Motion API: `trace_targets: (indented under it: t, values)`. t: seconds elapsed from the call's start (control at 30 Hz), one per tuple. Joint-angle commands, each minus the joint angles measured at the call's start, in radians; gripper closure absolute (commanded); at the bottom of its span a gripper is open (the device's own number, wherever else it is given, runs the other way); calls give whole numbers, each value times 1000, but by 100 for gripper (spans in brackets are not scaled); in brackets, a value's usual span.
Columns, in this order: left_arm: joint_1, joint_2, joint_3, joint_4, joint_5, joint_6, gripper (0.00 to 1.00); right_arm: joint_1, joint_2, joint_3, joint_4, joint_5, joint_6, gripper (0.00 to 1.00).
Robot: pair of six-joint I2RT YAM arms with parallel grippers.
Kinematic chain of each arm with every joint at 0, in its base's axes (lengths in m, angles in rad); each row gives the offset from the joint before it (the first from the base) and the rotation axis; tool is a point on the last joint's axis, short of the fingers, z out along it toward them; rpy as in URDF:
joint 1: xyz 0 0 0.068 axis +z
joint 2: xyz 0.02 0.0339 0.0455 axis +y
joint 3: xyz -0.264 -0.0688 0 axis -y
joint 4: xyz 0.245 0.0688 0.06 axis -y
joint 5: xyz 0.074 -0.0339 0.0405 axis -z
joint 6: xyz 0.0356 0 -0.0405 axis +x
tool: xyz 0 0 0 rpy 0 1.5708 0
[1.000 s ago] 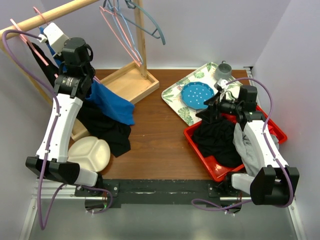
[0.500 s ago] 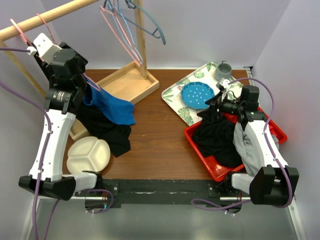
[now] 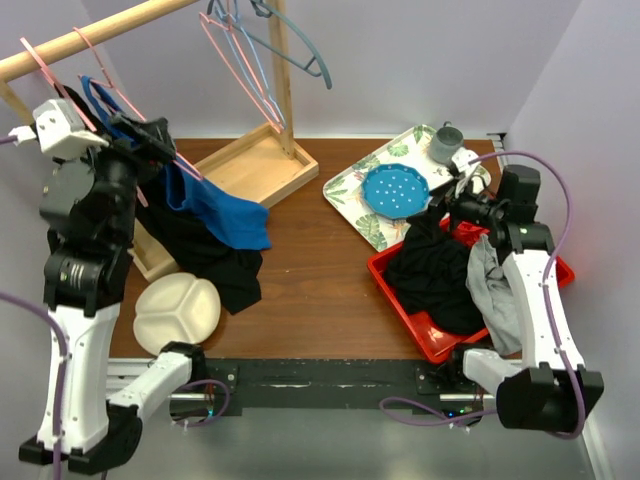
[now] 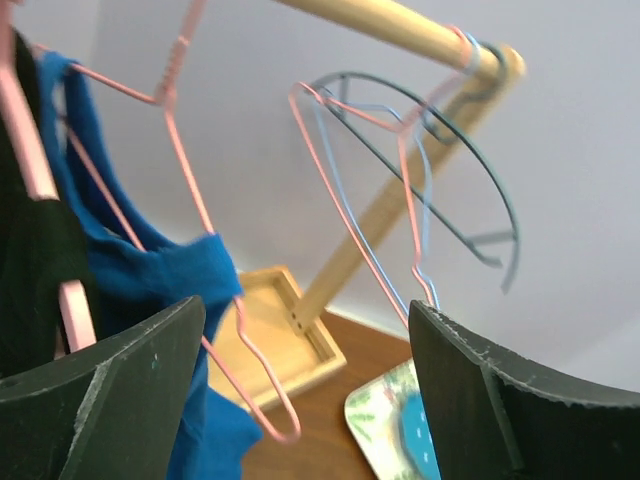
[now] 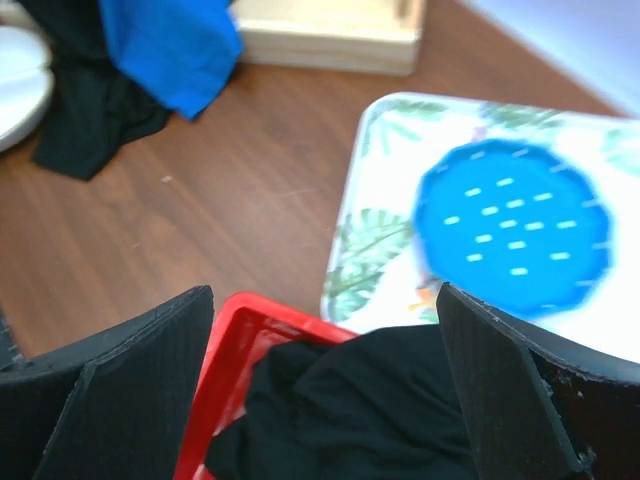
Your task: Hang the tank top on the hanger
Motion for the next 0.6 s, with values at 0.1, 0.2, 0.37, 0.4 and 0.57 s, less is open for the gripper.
trace_targets:
  t: [0.1, 0.2, 0.37, 0.4, 0.57]
  values:
    - [-61, -179, -204, 63, 495, 203, 5, -3, -86, 228, -193, 338, 56, 1]
    - [-98, -233, -282, 65, 604, 249, 1, -3, -115, 265, -210, 452, 138, 2]
    - [-138, -330, -391, 56, 672, 286, 0, -7, -150, 312, -227, 586, 233, 1]
    - [-146, -342, -403, 48, 666, 287, 0, -8, -152, 332, -233, 605, 242, 1]
    - [-164, -417, -469, 32, 652, 300, 0, -21, -147, 404, -263, 616, 273, 1]
